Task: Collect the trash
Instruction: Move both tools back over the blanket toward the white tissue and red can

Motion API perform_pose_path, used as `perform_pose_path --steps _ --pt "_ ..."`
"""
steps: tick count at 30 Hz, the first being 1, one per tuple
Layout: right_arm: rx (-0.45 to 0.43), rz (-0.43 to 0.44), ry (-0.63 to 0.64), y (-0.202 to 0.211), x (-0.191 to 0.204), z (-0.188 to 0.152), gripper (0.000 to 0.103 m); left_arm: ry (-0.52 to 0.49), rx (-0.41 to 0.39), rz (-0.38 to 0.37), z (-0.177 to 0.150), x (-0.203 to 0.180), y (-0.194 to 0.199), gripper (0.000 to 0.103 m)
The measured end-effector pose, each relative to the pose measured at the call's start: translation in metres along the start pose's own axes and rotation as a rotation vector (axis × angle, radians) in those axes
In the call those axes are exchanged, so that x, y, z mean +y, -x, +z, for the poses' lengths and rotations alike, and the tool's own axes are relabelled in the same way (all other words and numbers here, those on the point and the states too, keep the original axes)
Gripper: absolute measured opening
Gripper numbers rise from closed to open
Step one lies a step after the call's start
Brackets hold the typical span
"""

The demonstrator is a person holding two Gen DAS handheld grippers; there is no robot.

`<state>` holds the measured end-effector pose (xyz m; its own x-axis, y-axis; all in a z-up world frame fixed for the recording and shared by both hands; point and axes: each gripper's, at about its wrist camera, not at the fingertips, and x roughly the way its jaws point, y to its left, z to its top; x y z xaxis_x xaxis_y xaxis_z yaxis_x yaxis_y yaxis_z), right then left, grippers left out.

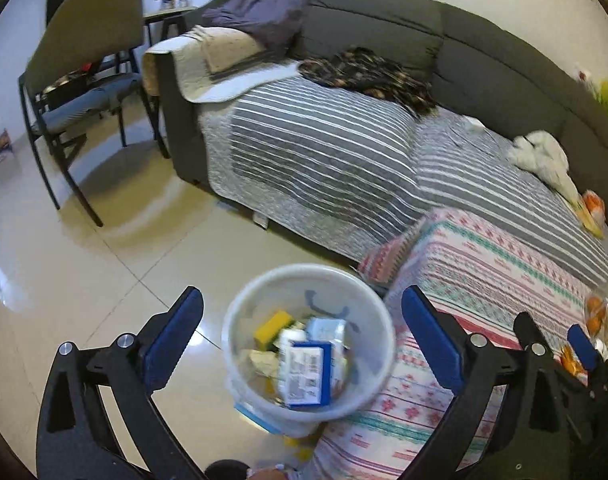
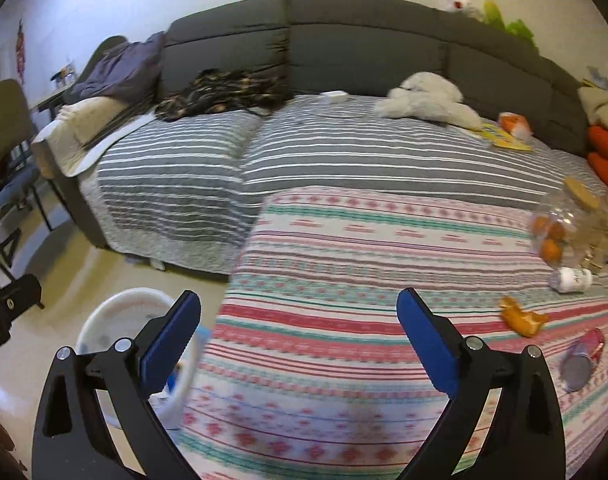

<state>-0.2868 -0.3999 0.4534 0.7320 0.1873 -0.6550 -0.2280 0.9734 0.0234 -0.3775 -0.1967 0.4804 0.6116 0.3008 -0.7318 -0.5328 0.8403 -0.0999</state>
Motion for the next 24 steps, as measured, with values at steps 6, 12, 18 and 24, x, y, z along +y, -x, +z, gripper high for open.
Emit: perform_pose_path --steps 6,12,18,24 --pt "-0.004 -0.043 -0.043 0.006 -0.046 -0.003 0.096 -0.08 -0.002 -0.035 -0.013 -0.044 0.002 0.095" --pt "-0.005 -0.085 -0.074 0.01 -0.084 -0.007 0.096 -0.125 0.024 -0.077 -0.025 -0.085 0.0 0.095" --pt "0.004 -0.123 -0.111 0.015 -0.122 -0.014 0.096 -0.177 0.034 -0.122 -0.036 -0.129 0.001 0.095" --pt "0.021 -0.179 -0.148 0.02 -0.166 -0.025 0.096 -0.22 0.051 -0.161 -0.049 -0.169 0.0 0.095"
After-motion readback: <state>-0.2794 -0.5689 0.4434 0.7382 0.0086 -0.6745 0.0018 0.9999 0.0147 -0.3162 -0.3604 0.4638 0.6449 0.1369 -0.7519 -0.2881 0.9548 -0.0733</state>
